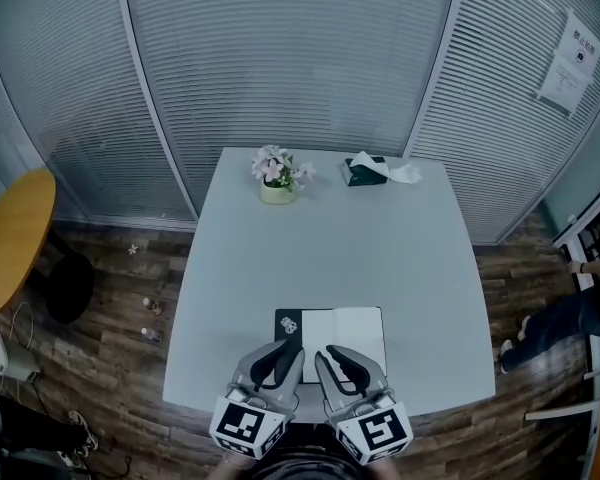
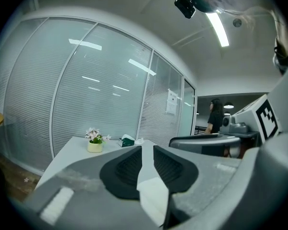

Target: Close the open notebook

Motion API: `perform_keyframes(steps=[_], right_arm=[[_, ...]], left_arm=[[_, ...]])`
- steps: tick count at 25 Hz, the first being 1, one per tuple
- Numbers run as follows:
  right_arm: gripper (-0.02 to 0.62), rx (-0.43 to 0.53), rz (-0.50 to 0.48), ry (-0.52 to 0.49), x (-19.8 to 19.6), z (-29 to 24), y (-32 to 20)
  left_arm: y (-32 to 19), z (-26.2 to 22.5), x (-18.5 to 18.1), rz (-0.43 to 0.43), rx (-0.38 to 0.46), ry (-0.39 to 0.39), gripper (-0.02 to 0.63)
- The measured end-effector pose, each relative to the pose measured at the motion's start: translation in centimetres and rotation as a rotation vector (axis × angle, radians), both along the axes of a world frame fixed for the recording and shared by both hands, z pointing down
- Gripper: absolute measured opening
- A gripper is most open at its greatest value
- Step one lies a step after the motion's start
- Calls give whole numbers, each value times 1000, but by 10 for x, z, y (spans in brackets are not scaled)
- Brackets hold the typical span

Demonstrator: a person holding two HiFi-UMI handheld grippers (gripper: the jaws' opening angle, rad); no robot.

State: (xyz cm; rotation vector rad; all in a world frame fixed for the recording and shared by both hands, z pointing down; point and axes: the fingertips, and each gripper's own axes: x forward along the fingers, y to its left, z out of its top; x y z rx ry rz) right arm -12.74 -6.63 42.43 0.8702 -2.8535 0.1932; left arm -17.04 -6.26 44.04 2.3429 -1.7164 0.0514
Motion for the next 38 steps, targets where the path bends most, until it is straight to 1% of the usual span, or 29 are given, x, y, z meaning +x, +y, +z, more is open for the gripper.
perform_keyframes(steps=[5, 11, 22, 29, 33, 38], right_arm=[[61, -20, -6, 17, -2, 10, -4], [61, -61, 8, 47, 1, 28, -6], [63, -93, 18, 85, 4, 44, -3], [66, -111, 24, 103, 10, 51, -2], [66, -114, 34, 108, 15, 53, -2], [66, -123, 53, 114, 24, 55, -6]], left_arm=[[-4, 19, -4, -6, -43, 3, 77], [-8, 50, -9, -8, -110, -2, 77], [3, 131, -23, -23, -294, -14, 77], [7, 178, -29, -40, -399, -11, 87], [13, 212, -34, -52, -477, -5, 87], [18, 249, -33, -37, -567, -52, 87]])
